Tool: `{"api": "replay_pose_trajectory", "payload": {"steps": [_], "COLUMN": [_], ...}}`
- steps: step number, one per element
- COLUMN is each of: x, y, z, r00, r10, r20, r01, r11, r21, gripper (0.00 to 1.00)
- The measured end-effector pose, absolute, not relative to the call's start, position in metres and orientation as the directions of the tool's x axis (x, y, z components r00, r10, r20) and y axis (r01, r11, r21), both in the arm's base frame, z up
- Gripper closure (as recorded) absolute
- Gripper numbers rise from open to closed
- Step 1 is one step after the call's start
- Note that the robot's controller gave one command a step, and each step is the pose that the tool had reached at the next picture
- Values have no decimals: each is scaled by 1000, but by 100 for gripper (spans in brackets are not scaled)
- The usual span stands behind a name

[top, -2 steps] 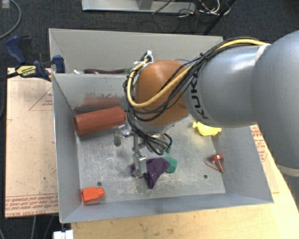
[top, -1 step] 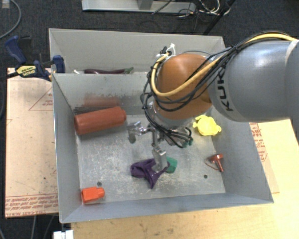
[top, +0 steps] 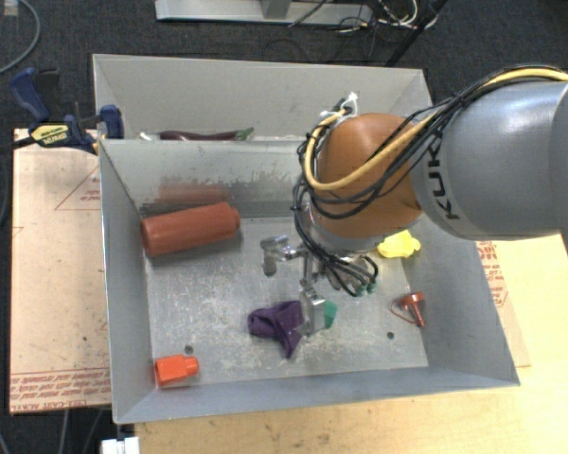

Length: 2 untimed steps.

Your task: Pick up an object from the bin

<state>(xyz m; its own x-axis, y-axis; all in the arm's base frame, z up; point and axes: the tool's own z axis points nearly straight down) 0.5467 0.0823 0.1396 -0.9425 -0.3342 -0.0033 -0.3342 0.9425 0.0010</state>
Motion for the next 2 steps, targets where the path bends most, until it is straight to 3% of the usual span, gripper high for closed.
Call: {"api": "replay_pose_trajectory", "payload": {"steps": [1,2], "x": [535,549], "y": [78,71], "z": [127,77], "r00": [-958,-810], "r10": [-288,-586], "r20": [-2,-4], "r01": [-288,-586], "r11": [958,810], "r21": [4,2], "gripper": [0,100]}}
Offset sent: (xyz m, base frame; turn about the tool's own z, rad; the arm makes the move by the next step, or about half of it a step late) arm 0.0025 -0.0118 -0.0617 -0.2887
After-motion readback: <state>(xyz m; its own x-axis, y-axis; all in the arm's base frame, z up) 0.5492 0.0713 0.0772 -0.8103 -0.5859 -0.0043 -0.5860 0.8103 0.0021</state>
